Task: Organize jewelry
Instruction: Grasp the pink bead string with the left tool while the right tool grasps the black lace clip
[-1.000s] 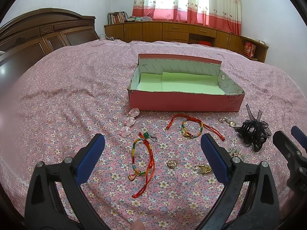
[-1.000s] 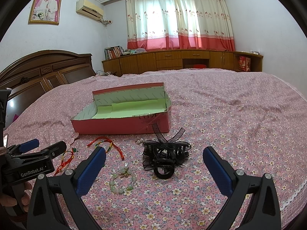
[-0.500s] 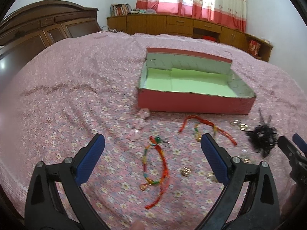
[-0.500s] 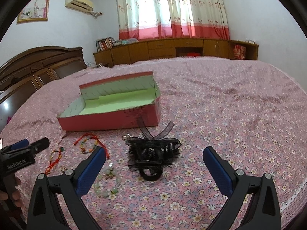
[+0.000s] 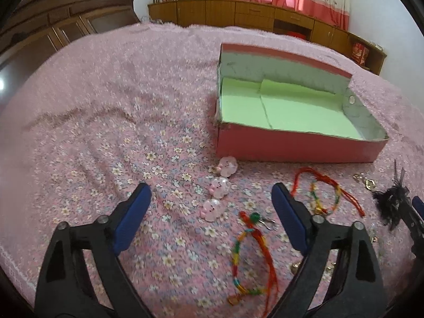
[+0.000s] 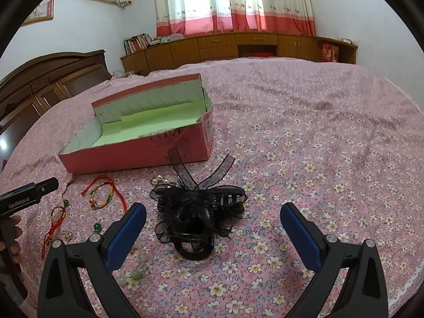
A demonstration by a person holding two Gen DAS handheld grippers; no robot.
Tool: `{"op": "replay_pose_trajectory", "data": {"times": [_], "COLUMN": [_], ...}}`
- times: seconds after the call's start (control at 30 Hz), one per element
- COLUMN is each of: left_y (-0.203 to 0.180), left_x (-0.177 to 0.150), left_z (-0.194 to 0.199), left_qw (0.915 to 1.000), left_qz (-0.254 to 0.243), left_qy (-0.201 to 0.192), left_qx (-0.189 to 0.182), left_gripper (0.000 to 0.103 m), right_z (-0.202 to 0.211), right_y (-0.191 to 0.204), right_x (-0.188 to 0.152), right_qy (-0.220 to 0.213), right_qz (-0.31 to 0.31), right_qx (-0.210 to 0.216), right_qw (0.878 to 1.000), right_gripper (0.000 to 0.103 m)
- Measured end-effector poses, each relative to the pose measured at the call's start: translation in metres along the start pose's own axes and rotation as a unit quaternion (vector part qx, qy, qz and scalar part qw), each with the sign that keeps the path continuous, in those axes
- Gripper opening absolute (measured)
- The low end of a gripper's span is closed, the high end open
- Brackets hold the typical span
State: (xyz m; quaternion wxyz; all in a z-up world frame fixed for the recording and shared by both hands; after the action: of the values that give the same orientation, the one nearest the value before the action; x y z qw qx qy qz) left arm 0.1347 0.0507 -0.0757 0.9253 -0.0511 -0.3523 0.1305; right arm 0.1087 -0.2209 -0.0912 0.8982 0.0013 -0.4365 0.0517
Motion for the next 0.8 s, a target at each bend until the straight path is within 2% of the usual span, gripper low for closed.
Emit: {"op": "replay_pose_trajectory", "data": {"times": [0.07,0.13,0.2,0.4,0.5,0.57,0.7,0.77,0.8], "left_y": [0.003,0.006,0.008,0.006,0.006,0.005,0.0,0.0,-0.001], "left_x": [-0.001,-0.003,-0.006,-0.012,-0.014,-0.016,-0.019,-0.02,-0.021], "left_z": [-0.007,-0.016,-0.023,-0.029,-0.036,-0.038,-0.039,-0.038,-0.038], "left_qw": [0.9999,0.9996,0.9992,0.9991,0.9991,0.9991,0.9992,0.9993,0.9993], "left_qz": [0.001,-0.003,-0.007,-0.016,-0.013,-0.016,-0.021,-0.019,-0.019], "left_qy": [0.012,0.027,0.037,0.036,0.037,0.036,0.033,0.032,0.033], "left_qx": [0.002,0.008,0.012,0.012,0.014,0.016,0.012,0.009,0.004], "left_gripper": [0.071,0.054,0.047,0.042,0.042,0.041,0.032,0.024,0.017], "right_z": [-0.004,-0.008,-0.012,-0.023,-0.026,-0.028,-0.031,-0.032,-0.032], "right_y": [-0.001,-0.001,-0.002,-0.003,-0.003,-0.003,0.0,0.0,0.0], "right_x": [-0.001,-0.003,-0.004,-0.008,-0.01,-0.01,-0.01,-0.01,-0.01], "right_qy": [0.006,0.011,0.015,0.031,0.038,0.04,0.042,0.044,0.044], "right_qz": [-0.001,-0.004,-0.006,-0.01,-0.009,-0.007,-0.003,-0.004,-0.004], "right_qx": [0.001,0.003,0.007,0.009,0.01,0.015,0.021,0.023,0.024], "right_qw": [1.0,1.0,1.0,0.999,0.999,0.999,0.999,0.999,0.999], "right_gripper": [0.103,0.103,0.103,0.102,0.094,0.093,0.088,0.085,0.081]}}
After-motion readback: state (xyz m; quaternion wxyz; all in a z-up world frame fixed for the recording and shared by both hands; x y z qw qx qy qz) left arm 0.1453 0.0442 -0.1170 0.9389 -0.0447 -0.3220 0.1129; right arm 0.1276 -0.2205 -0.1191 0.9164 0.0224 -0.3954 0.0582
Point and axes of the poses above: each gripper's, at about its wrist camera, not at the fingertips, and z roughly against the way its jaws point, y to its left, x to its top, the point moved 7 cm from there along -z, roughly the way its jaws point, and after that the axes turned 13 degrees about z, right-handed, at the moved point
